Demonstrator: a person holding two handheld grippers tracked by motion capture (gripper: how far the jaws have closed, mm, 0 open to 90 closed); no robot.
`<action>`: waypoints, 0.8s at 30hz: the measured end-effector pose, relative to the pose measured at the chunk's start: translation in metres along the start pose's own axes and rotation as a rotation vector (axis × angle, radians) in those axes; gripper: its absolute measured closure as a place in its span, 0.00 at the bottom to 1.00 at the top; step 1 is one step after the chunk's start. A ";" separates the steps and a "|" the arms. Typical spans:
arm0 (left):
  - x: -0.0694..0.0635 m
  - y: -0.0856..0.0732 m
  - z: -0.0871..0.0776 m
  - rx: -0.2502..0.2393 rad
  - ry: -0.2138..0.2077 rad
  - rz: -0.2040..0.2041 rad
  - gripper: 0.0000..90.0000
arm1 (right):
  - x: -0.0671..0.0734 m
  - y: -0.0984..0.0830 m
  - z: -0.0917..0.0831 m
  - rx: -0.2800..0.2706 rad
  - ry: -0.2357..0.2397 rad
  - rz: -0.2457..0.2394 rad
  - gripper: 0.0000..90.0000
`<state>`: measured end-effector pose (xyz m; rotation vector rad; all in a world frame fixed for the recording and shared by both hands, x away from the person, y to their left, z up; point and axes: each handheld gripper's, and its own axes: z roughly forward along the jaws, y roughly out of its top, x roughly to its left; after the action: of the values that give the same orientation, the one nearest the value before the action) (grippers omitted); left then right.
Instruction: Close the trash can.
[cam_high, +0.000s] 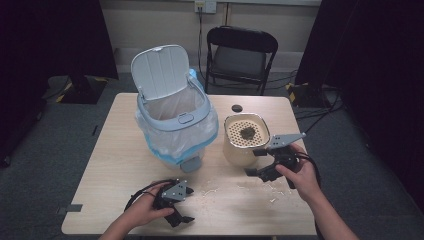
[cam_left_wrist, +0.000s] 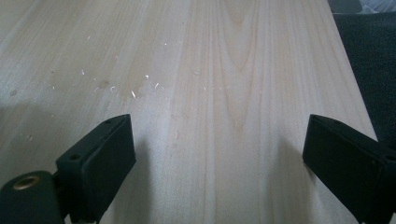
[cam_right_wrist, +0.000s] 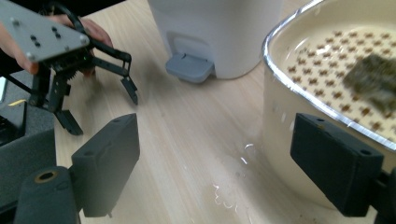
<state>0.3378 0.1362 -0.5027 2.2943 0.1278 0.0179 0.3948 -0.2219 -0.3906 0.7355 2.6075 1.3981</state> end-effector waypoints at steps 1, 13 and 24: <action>0.000 0.000 0.000 0.002 0.001 0.003 0.10 | 0.000 -0.003 0.001 0.005 0.002 -0.001 0.17; 0.000 0.000 0.000 0.002 0.001 0.002 0.10 | 0.002 -0.046 0.020 0.070 -0.012 0.023 0.19; 0.000 0.000 0.000 0.000 0.001 0.003 0.10 | 0.001 -0.079 0.036 0.126 -0.047 0.010 0.19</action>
<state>0.3380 0.1362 -0.5026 2.2944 0.1252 0.0201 0.3753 -0.2306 -0.4744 0.7873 2.6781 1.2126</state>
